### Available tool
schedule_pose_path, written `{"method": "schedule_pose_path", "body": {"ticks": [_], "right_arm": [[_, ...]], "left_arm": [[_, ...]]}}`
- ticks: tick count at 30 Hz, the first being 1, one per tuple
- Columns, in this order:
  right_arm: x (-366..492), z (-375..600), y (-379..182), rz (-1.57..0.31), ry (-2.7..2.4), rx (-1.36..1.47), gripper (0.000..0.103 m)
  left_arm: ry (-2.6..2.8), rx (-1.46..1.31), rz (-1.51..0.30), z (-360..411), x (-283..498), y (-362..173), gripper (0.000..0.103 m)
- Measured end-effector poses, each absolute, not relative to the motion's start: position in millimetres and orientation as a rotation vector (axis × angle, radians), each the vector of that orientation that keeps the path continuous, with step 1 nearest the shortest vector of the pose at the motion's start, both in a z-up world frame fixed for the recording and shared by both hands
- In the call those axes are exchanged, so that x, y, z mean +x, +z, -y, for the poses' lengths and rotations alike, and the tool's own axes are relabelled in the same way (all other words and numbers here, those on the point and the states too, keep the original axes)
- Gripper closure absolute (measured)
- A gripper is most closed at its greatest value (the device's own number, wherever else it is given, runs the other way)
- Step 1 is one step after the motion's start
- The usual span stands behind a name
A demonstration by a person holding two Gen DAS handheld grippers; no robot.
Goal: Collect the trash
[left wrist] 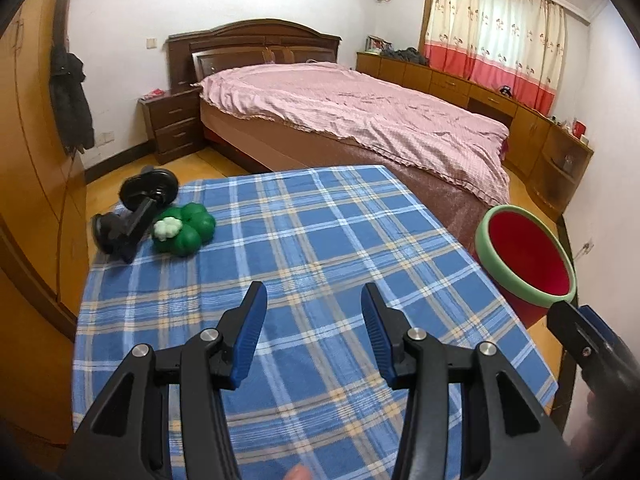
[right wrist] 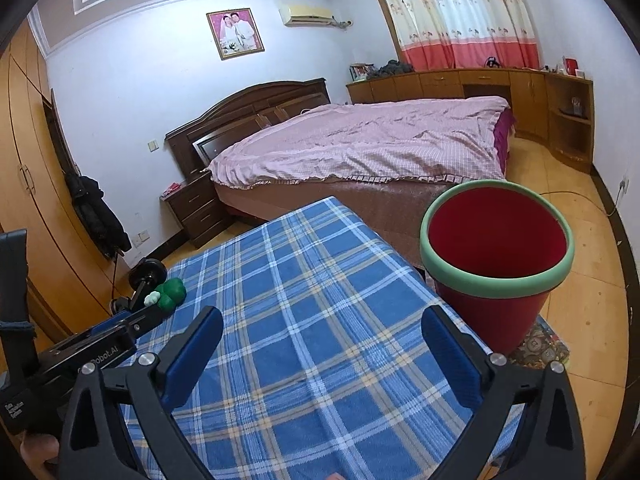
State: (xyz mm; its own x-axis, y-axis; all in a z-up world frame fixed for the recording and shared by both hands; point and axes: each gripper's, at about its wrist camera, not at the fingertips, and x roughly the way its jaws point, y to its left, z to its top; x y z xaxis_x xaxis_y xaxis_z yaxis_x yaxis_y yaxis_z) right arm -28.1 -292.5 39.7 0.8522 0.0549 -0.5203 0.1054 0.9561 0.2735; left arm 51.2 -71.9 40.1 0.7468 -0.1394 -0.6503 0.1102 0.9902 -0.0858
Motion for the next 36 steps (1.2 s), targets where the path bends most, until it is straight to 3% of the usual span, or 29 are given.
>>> {"method": "schedule_pose_path", "body": {"ticks": [36], "right_arm": [[-45, 275, 48, -0.547, -0.027, 0.269, 0.001]], "left_arm": [[-0.09, -0.064, -0.673, 58, 27, 47, 0.054]]}}
